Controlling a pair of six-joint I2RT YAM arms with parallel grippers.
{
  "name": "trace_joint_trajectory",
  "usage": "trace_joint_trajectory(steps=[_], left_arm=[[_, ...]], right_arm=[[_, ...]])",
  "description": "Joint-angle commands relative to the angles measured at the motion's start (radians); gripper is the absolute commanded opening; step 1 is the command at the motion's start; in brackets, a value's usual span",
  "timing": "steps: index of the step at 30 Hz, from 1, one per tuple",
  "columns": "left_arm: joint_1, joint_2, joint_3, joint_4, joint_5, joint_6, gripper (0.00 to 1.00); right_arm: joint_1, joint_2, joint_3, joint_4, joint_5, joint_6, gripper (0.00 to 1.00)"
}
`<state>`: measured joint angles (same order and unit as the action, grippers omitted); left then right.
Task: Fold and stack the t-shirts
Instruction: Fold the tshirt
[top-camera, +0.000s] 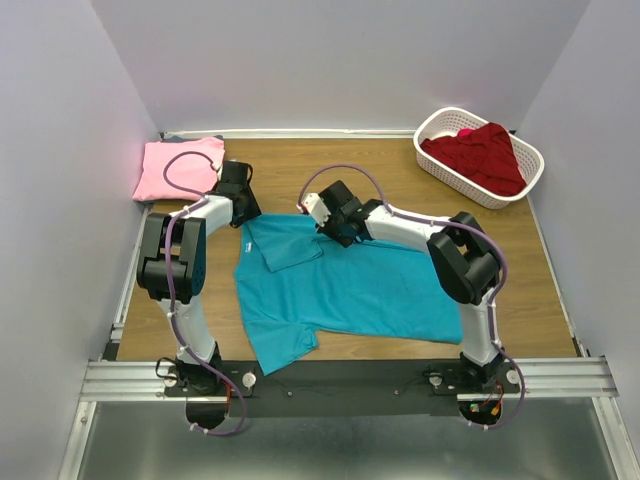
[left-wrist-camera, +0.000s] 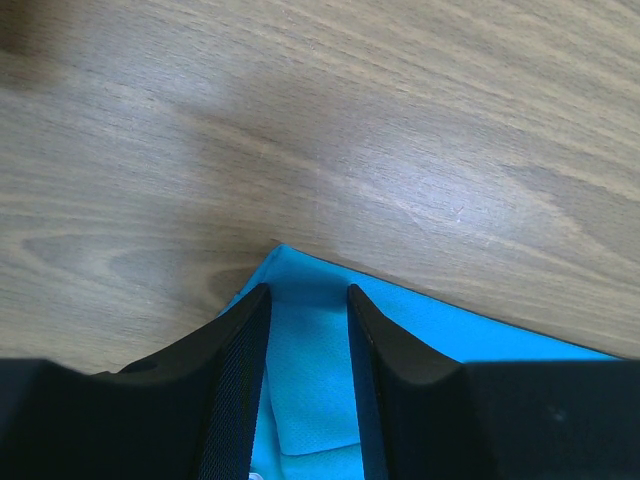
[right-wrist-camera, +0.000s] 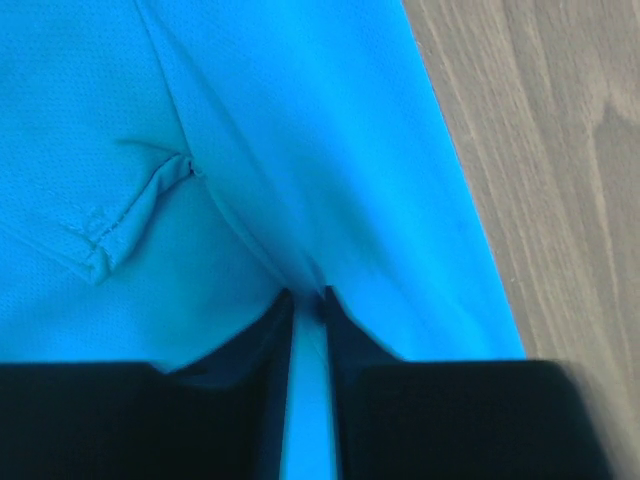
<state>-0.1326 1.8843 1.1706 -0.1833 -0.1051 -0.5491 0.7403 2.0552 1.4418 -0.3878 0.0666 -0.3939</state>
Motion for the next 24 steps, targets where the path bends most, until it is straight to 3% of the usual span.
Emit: trace_joint_trajectory(steps=[1,3,8,19,23,24], left_arm=[[-0.001,0.010,0.024,-0.021,-0.035,0.009,0.45],[-0.001,0.010,0.024,-0.021,-0.038,0.009,0.45],[-0.001,0.015,0.029,-0.031,-0.042,0.009,0.45],[-0.001,0.013,0.032,-0.048,-0.053,0.008,0.45],[-0.001,0.012,0.031,-0.048,-0.053,0.006,0.45],[-0.001,0.010,0.031,-0.050,-0.051,0.006,0.45]], right_arm=[[0.010,0.023,0.025,0.003,0.006,-0.014,0.12],[0.010,0.005,0.016,0.003,-0.007,-0.017,0.04],[0.010,-0.041,-0.015,0.004,-0.005,-0.022,0.01],[0.010,-0.089,-0.066,0.001,-0.054,-0.005,0.02],[0.013,-0.067,-0.073,0.000,-0.096,0.006,0.06],[0.013,-0.064,-0.078,0.000,-0.106,0.009,0.11]])
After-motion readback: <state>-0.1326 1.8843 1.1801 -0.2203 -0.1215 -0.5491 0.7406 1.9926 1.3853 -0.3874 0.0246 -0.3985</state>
